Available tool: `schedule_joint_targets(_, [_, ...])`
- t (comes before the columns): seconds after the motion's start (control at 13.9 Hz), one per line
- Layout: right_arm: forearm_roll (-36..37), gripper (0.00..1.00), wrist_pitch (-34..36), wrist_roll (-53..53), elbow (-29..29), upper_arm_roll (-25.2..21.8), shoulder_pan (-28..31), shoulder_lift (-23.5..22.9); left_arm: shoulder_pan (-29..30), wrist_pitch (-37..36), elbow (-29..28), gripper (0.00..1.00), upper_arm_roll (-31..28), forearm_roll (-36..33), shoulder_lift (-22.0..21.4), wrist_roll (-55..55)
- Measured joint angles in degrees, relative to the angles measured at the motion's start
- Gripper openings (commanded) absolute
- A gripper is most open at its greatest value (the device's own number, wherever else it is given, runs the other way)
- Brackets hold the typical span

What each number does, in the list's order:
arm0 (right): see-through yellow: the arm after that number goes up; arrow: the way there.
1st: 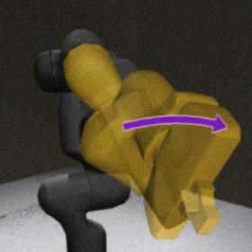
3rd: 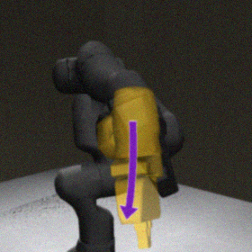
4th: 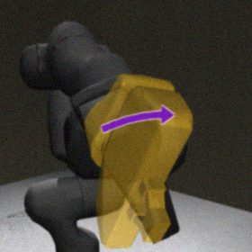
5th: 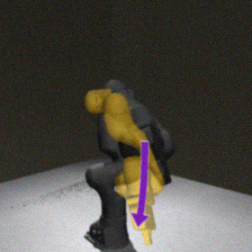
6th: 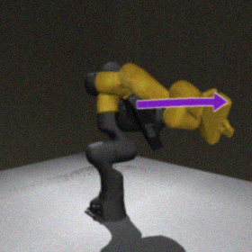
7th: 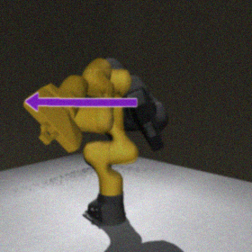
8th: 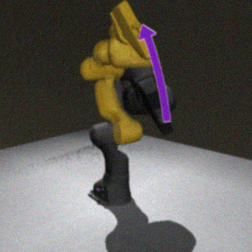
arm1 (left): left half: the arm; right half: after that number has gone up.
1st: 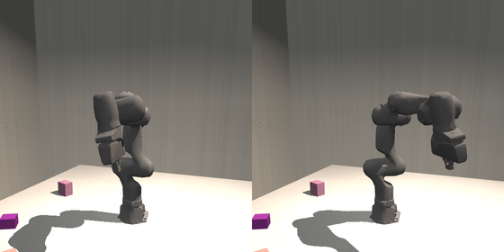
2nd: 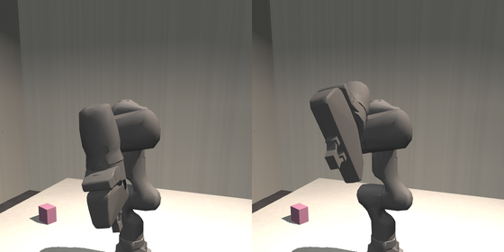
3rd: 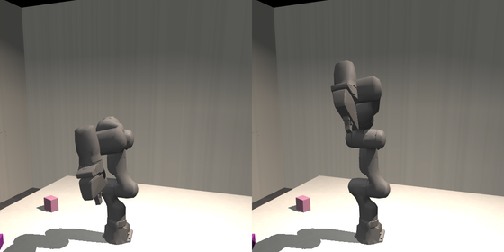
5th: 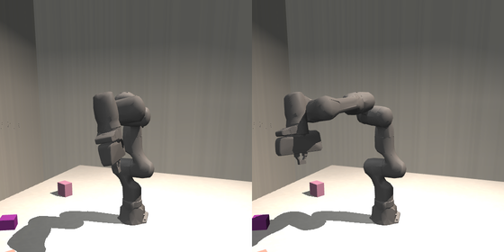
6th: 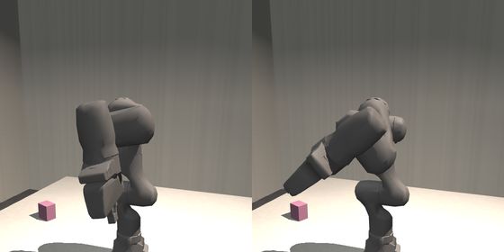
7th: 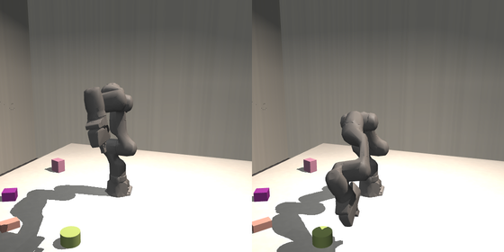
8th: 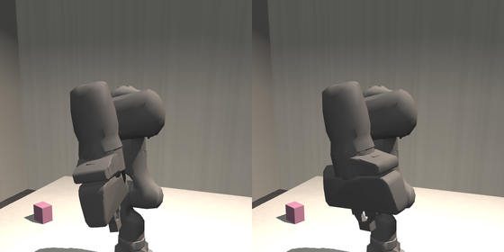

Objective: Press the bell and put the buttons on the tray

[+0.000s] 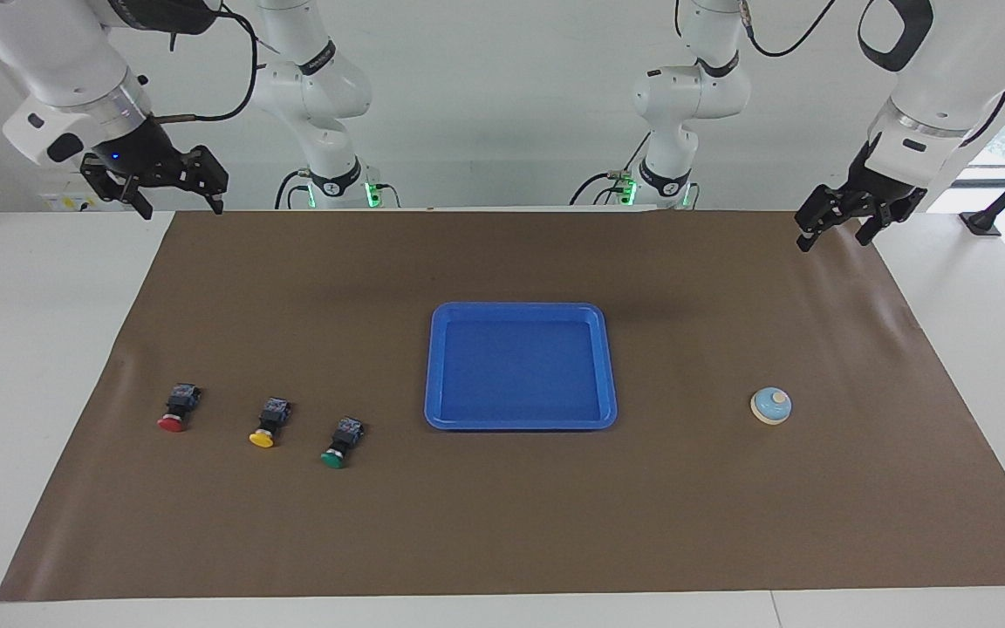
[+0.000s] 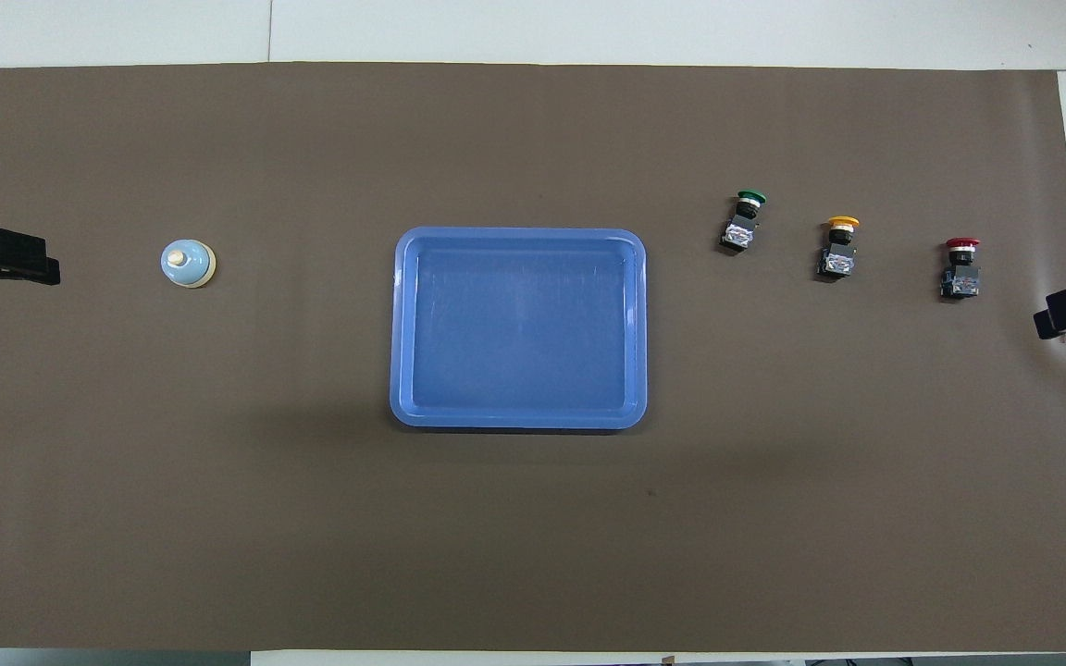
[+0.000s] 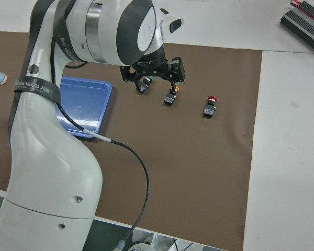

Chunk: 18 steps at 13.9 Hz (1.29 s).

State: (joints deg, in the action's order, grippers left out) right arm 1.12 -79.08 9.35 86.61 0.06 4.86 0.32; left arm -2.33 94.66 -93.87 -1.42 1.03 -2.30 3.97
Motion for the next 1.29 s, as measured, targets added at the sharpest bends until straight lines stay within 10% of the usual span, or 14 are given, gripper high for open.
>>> schedule_joint_targets(0.07, [0.00,1.00,0.00,0.00,0.00,0.00,0.00,0.00,0.03,0.60,-0.15,0.09,-0.05,0.00,0.10,0.00])
schedule_joint_targets(0.14, [0.00,1.00,0.00,0.00,0.00,0.00,0.00,0.00,0.04,1.71,-0.40,0.00,-0.07,0.00,0.50,0.01])
schedule_joint_targets(0.79, [0.00,1.00,0.00,0.00,0.04,0.00,0.00,0.00,0.55,20.89,-0.54,0.00,-0.18,-0.11,18.70,-0.08])
schedule_joint_targets(1.29, [0.00,1.00,0.00,0.00,0.05,0.00,0.00,0.01,1.17,28.07,-6.40,0.00,-0.22,-0.30,21.88,-6.08])
